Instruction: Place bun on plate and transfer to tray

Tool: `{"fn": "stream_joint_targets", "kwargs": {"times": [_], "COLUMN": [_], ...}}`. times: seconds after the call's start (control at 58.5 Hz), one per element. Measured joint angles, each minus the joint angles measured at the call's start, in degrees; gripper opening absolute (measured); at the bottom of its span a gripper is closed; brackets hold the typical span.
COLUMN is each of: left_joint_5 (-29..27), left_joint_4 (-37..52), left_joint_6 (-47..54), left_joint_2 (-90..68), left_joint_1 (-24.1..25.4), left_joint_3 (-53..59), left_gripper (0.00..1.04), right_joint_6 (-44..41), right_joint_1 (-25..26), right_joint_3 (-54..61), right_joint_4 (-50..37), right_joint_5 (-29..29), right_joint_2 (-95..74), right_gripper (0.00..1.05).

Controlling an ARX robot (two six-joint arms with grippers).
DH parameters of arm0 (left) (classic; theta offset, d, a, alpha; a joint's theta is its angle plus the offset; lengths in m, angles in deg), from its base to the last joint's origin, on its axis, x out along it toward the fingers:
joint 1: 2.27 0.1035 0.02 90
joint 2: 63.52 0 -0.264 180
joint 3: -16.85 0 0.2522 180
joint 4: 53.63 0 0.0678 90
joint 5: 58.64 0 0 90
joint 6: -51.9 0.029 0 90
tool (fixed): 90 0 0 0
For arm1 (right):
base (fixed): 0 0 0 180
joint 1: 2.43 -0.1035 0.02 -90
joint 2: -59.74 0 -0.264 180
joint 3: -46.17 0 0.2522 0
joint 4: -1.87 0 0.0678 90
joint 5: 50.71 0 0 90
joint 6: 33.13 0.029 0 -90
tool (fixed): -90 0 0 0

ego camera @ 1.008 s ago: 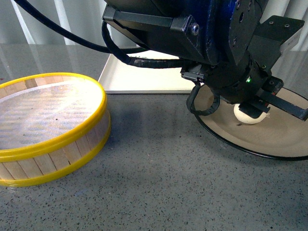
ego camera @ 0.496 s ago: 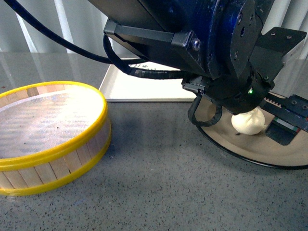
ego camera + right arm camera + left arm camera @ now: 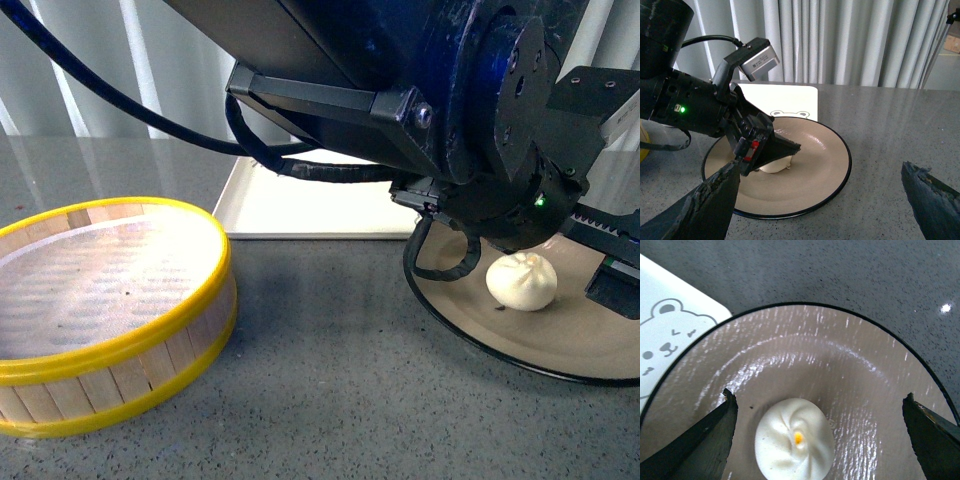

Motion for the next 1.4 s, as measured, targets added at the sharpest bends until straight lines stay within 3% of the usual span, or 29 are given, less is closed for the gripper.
{"fn": "stream_joint_targets", "kwargs": {"times": [0.222, 0.478, 0.923, 0.991, 1.042, 1.179, 1.401], "left_joint_5": [-5.2, -9.1, -3.2, -10.8, -13.4, -13.7, -13.7], "left_joint_4": [2.1, 7.1, 12.7, 23.2, 29.2, 37.1, 41.0], "left_joint_6": [-4.9, -8.3, -8.3, -8.7, -8.9, -9.4, -9.7], "left_joint_2": [3.5, 17.6, 39.1, 42.1, 44.7, 52.7, 59.8], "left_joint_1": [5.2, 22.2, 42.0, 43.8, 44.3, 44.4, 44.3], "left_joint_3": [1.1, 12.6, 34.7, 41.2, 46.3, 60.3, 73.1], "left_gripper": [0.98, 0.98, 0.98, 0.86, 0.77, 0.49, 0.07], "right_joint_6": [0.0, 0.0, 0.0, 0.0, 0.0, 0.0, 0.0], "right_joint_1": [0.0, 0.0, 0.0, 0.0, 0.0, 0.0, 0.0], "right_joint_3": [0.0, 0.0, 0.0, 0.0, 0.0, 0.0, 0.0], "right_joint_4": [0.0, 0.0, 0.0, 0.0, 0.0, 0.0, 0.0], "right_joint_5": [0.0, 0.0, 0.0, 0.0, 0.0, 0.0, 0.0], "right_joint_2": [0.0, 0.0, 0.0, 0.0, 0.0, 0.0, 0.0], "right_gripper": [0.96, 0.96, 0.96, 0.96, 0.96, 0.96, 0.96]}}
